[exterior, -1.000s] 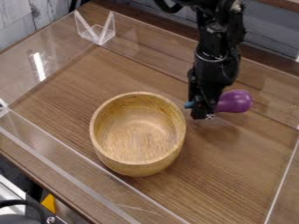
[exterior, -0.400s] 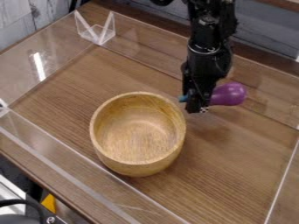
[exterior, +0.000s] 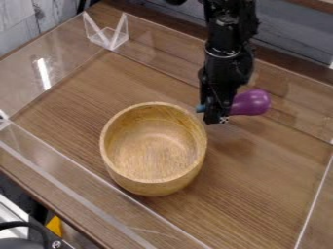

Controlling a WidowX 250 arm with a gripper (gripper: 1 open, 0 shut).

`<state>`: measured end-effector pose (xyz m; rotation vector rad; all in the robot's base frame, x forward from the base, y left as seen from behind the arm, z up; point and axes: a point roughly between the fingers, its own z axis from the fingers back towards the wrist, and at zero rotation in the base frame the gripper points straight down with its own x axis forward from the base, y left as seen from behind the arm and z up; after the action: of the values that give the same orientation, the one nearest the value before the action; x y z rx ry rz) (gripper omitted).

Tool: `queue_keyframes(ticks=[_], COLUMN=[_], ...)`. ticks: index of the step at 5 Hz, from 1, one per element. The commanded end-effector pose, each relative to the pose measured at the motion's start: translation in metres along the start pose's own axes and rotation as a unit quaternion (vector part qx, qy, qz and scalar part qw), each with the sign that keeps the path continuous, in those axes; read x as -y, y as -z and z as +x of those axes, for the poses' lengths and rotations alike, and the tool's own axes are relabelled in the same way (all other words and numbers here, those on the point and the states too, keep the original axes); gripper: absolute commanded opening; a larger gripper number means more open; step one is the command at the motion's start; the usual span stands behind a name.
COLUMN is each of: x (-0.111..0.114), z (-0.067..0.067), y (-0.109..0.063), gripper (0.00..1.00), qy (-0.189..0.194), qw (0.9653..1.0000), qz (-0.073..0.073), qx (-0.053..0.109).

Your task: Put the purple eggplant in the brown bowl

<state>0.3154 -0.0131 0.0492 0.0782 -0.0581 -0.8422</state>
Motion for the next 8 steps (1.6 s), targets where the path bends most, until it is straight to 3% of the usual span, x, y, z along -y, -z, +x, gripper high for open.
queue_keyframes(ticks=[1, 8], x=[-0.014, -0.01], z=[0.006, 0.015], y=[-0.023, -0.012], gripper=[1.0, 1.0], qy=[-0.01, -0.018], qw=[0.999, 0.9988], qz=[0.028, 0.018], qx=[0.033, 0.042])
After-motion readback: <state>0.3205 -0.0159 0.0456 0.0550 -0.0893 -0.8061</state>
